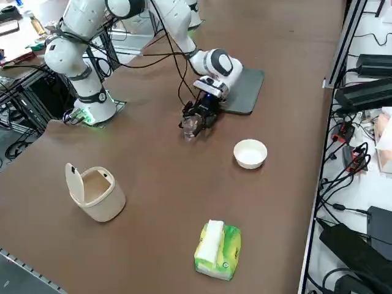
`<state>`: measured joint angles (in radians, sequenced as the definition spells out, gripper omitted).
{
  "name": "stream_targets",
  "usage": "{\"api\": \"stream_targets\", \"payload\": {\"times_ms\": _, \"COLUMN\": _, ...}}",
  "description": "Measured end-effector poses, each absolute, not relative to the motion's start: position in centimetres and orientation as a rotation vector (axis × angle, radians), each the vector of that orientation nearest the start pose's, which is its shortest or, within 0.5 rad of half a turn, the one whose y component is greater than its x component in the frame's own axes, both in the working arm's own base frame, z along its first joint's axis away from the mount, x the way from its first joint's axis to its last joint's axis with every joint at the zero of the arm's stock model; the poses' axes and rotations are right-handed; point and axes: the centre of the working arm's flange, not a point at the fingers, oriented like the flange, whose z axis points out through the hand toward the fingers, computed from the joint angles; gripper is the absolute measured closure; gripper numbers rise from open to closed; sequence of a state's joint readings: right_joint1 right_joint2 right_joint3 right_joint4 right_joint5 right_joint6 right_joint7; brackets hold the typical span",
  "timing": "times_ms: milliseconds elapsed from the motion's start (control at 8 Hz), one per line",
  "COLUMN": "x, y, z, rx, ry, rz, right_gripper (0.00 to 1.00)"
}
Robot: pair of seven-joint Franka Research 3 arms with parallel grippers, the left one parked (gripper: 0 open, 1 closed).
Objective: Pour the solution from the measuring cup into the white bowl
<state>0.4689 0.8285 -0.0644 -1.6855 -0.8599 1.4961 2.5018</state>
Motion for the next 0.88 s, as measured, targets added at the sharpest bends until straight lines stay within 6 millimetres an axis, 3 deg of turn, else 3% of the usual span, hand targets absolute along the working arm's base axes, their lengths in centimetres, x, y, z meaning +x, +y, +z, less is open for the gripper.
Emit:
{"api": "stream_targets", "payload": {"times_ms": 500, "x": 60.8, "y": 16.9, "z": 17.1, "rx": 1.424, "ry": -1.391, "rz": 0.954, "right_gripper": 0.27}}
{"api": "stream_targets", "payload": {"times_ms": 875, "x": 63.2, "y": 17.3, "z": 18.7, "rx": 1.504, "ry": -1.342, "rz": 1.056, "right_gripper": 0.27}}
